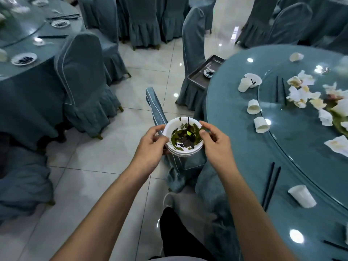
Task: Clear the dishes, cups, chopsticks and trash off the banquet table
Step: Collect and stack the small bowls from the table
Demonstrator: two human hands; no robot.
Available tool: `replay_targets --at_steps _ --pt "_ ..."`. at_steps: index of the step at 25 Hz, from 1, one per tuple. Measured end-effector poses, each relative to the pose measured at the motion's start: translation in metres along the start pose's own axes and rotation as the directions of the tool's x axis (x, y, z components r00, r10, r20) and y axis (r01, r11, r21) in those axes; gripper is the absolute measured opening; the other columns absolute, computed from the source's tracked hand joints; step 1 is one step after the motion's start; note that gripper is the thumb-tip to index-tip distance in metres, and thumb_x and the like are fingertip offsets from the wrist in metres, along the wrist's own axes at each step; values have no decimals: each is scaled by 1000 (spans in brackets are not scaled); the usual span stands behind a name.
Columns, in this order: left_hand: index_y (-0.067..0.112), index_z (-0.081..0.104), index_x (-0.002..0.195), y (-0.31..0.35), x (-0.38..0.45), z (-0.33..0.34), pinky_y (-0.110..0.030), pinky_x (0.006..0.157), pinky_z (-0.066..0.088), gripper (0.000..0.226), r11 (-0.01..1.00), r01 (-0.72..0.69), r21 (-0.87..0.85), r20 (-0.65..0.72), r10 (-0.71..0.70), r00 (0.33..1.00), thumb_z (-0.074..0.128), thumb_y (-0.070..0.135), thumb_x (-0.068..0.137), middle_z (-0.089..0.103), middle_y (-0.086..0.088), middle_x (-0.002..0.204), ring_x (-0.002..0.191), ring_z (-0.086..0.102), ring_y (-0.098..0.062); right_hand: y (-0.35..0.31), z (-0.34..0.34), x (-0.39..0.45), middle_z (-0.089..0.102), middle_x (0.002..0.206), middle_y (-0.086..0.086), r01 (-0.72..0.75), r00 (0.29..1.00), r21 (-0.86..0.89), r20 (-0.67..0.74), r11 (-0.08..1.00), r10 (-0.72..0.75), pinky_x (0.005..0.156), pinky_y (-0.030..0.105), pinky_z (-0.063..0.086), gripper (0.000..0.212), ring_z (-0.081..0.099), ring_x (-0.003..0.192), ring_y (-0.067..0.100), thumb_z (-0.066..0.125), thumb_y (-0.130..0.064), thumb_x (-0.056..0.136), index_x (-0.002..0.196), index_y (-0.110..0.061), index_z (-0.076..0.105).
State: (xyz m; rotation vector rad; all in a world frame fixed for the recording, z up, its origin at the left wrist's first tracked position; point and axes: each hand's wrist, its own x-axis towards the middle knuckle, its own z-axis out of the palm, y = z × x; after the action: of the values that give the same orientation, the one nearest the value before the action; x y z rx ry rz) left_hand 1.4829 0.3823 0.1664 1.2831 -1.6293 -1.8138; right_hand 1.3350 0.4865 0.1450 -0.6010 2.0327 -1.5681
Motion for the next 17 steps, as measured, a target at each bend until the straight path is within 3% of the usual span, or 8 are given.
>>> replay_targets --at_steps 3,6,9,17 --pt "24 60 130 5 27 -12 -19 64 57 35 999 -7 -40 -17 6 1000 48 7 101 71 -11 103 73 71 -8 -6 18 26 72 97 -31 0 1000 -2 29 1000 0 77 6 51 36 66 96 -10 54 -15 102 106 -48 69" --pt "24 59 132 17 62 -22 -19 64 57 36 999 -8 -31 -36 7 999 47 8 102 70 -11 105 75 71 -10 -9 37 62 74 105 -22 -6 999 13 37 1000 5 91 26 57 40 68 103 1 51 -13 103 104 -48 71" --pt "23 57 135 32 100 -31 -26 74 60 36 1000 -23 3 -43 23 999 47 10 103 70 -10 104 84 69 -16 -13 57 101 74 112 -10 -21 999 28 45 999 19 96 42 58 34 69 107 13 51 -13 104 119 -35 72" --pt "21 57 137 67 192 -46 -29 77 61 37 999 -25 25 -39 26 999 47 9 103 71 -11 104 88 71 -19 -33 91 187 75 102 -11 10 999 5 44 1000 -10 86 45 62 34 72 93 18 51 -13 103 125 -31 70"
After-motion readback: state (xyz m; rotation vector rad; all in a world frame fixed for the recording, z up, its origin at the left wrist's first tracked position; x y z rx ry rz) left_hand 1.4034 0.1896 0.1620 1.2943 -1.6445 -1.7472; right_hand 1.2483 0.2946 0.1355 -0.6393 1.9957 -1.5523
